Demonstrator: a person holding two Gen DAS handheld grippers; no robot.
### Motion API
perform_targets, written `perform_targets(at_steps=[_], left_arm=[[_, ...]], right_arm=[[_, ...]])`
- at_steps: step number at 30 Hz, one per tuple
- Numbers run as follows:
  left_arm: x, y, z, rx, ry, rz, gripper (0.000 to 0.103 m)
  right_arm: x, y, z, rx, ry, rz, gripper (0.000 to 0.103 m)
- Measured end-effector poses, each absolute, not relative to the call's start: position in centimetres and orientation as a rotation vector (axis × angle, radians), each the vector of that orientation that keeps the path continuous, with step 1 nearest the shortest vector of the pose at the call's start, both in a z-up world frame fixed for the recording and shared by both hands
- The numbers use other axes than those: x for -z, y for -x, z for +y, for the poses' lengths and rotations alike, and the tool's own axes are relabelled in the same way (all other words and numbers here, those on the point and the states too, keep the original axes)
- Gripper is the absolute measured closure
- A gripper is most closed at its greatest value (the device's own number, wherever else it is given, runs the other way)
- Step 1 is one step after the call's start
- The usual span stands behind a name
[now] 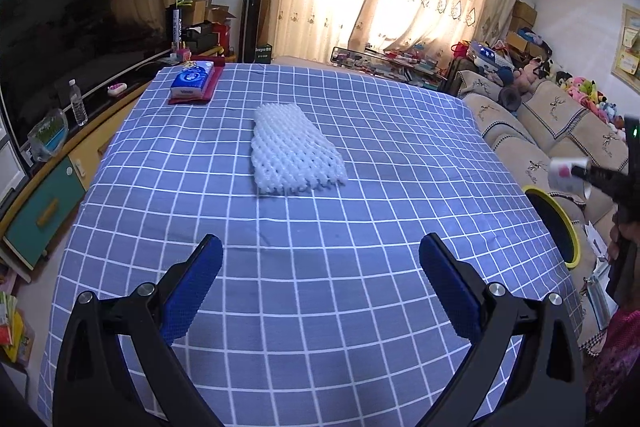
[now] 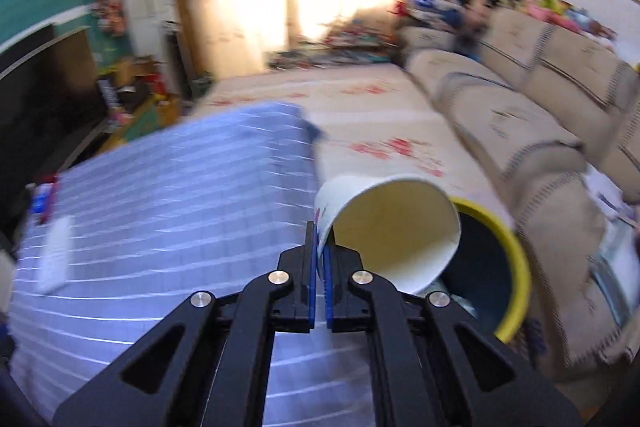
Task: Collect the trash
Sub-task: 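Carry the paper cup over the bin and open the right gripper, then grasp the white foam fruit net with the left gripper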
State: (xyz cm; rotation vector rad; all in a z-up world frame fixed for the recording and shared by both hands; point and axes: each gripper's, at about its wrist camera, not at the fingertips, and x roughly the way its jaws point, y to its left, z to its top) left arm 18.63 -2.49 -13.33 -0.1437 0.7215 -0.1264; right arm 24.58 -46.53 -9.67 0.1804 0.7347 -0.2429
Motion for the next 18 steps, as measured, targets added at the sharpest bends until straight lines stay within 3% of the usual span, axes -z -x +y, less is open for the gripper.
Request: perform_targets(at_steps=[8, 10, 12, 15, 18], left_arm=[[13.6, -20.2, -4.4, 0.135, 0.110, 0.744, 0.006], [13.7, -20.8, -4.8, 0.135, 0.110, 0.754, 0.006], [13.8, -21.4, -5.1, 0.131, 0.108, 0.760, 0.006], [13.9, -22.2, -5.4, 0.126, 0.097, 0.769, 0.006], [13.9, -23.1, -5.5, 0.117, 0.086, 0.776, 0.006]], right_arm=[[14.9, -26.3, -52.2, 0.325, -0.241, 0.860, 0.097], [15.6, -26.4, -52.6, 0.345, -0.241, 0.877, 0.083], [16.1, -26.8, -52.9, 0.372, -0.232, 0.887, 0.074], [16.2, -26.6, -53.4, 0.382, -0.245, 0.881, 0.071], [16.0, -26.2, -53.8, 0.384, -0.264, 0.862, 0.061]])
